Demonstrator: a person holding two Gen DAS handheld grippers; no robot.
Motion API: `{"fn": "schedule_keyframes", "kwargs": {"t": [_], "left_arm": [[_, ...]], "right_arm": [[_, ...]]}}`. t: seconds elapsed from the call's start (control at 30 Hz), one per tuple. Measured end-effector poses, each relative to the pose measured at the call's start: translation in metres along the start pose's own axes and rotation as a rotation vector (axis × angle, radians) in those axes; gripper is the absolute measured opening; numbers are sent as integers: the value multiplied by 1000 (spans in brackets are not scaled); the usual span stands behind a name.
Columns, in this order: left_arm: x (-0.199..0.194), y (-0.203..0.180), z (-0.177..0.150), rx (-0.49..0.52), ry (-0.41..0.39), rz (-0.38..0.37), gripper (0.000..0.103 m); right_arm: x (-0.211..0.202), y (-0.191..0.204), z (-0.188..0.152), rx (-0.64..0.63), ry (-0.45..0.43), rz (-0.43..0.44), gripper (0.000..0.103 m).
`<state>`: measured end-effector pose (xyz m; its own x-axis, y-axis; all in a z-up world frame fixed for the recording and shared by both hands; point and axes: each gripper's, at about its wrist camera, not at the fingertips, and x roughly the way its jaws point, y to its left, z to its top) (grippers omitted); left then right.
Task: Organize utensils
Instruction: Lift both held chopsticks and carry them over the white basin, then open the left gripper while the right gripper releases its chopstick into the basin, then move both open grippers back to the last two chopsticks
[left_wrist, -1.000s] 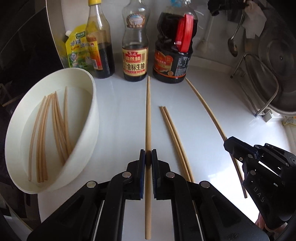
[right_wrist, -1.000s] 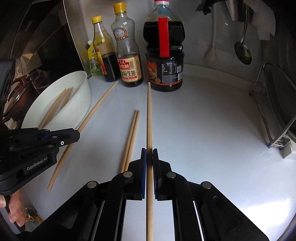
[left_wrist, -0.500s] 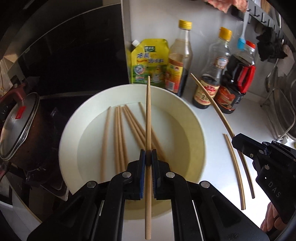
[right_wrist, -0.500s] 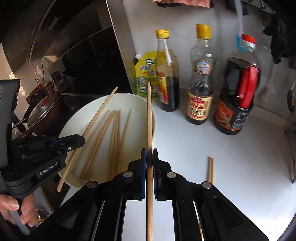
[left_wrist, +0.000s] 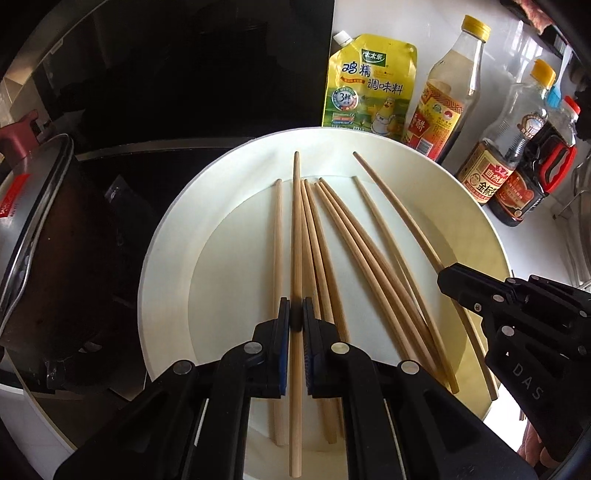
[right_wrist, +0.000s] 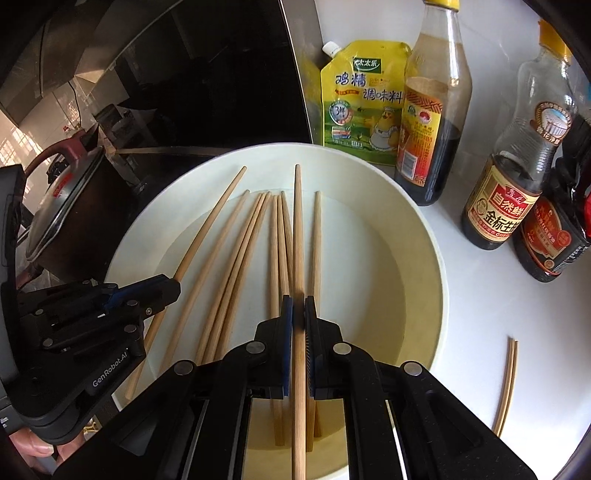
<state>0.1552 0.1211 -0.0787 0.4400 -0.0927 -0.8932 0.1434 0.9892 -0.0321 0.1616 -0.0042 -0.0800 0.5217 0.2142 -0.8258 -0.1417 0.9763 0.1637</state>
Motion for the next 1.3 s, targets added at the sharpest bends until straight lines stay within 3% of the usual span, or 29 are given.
{"fn": "schedule_keyframes", "kwargs": {"t": [0.27, 0.33, 0.4, 0.5, 0.8, 1.3], "left_arm": [[18, 7, 5, -19, 44, -4, 10], [17, 10, 5, -31, 40, -5, 22], [14, 13, 5, -40, 27, 5, 41], [5, 18, 4, -53, 3, 16, 55], [-19, 21, -6, -60, -32, 24, 62], [-64, -3, -39, -28, -96, 6, 64]], "right_arm": [[14, -2, 3, 14, 41, -9, 7], [12, -4, 3, 20, 35, -14, 12], [10, -4, 3, 16, 22, -26, 15], [3, -4, 1, 8, 9, -32, 15], [-21, -5, -12, 19, -20, -26, 23], [-86, -24, -58, 94, -112, -61, 25]]}}
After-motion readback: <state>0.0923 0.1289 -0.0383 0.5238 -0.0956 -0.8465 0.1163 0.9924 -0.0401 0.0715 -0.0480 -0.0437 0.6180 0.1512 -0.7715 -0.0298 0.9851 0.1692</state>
